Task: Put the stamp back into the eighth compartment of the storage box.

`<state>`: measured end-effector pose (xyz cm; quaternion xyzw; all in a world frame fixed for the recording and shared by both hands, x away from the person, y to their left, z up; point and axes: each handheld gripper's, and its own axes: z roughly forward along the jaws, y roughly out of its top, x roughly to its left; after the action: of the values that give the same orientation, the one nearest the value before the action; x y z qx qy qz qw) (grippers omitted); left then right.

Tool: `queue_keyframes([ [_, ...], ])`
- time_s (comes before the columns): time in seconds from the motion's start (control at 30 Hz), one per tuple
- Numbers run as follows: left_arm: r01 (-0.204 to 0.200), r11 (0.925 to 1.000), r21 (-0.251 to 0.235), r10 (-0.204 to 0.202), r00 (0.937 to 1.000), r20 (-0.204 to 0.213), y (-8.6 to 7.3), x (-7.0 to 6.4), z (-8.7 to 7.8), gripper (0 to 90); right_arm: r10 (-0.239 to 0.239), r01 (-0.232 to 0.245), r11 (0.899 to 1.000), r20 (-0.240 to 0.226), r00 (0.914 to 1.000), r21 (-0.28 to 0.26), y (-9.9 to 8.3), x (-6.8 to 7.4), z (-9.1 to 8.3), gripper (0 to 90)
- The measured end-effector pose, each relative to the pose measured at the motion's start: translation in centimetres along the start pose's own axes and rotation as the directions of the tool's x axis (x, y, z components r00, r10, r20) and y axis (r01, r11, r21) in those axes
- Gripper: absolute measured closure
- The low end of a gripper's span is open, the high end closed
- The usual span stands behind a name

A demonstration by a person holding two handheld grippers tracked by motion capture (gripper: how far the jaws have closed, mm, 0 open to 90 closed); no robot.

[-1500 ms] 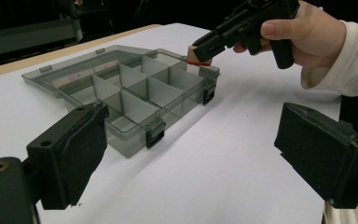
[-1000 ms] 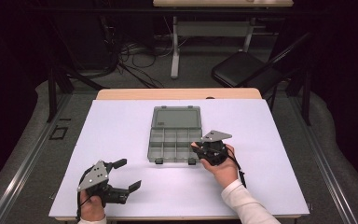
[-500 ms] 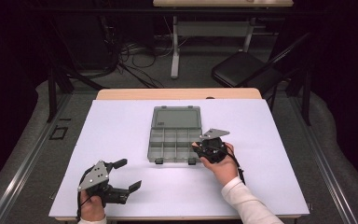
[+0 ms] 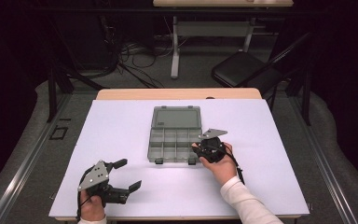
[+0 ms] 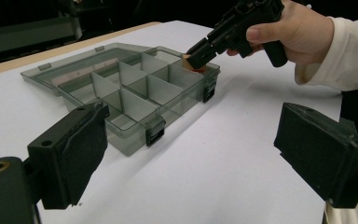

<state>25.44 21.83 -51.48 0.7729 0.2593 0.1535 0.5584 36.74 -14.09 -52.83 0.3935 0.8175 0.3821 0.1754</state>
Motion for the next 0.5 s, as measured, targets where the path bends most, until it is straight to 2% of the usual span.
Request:
queue_keyframes([
  [0.5, 0.0, 1.0, 0.001, 0.0, 1.0, 0.001, -0.01, 0.0, 0.01, 9.3, -0.003, 0.003, 1.0, -0.002, 1.0, 0.025, -0.24, 0.15, 0.84, 76.1],
])
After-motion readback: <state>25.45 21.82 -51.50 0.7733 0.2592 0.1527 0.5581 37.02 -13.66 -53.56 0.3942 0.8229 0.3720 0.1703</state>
